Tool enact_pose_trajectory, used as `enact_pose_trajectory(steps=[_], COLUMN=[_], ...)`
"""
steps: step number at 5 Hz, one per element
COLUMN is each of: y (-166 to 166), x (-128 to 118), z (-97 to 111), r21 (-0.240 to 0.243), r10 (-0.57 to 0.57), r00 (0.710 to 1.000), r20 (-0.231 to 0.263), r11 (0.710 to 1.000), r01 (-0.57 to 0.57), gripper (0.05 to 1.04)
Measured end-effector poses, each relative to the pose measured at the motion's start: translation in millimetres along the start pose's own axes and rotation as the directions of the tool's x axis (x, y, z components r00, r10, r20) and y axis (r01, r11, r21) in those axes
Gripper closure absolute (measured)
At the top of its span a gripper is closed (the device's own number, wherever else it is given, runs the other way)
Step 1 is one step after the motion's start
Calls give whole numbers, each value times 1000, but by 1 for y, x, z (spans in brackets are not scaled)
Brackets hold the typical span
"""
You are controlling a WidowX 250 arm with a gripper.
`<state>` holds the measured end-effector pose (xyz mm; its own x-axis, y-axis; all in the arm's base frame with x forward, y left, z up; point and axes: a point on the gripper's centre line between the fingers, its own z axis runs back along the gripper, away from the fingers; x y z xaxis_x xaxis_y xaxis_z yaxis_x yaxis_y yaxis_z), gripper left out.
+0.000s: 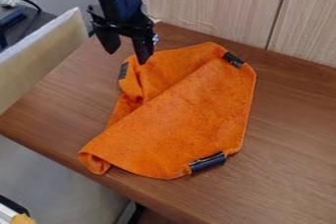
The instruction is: Move the cloth to the left of the table
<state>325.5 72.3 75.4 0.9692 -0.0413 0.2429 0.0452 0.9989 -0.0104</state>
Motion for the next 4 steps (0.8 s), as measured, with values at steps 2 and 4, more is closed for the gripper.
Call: enact_pose_trajectory(steps=[2, 4], y=[23, 35], x=[-2, -2], z=[-37, -69], r21=[83, 66], r10=[138, 182], r00=[989, 973], r20=[-58, -140], r11=[988, 982], r01=[-133, -174], gripper=[83, 137])
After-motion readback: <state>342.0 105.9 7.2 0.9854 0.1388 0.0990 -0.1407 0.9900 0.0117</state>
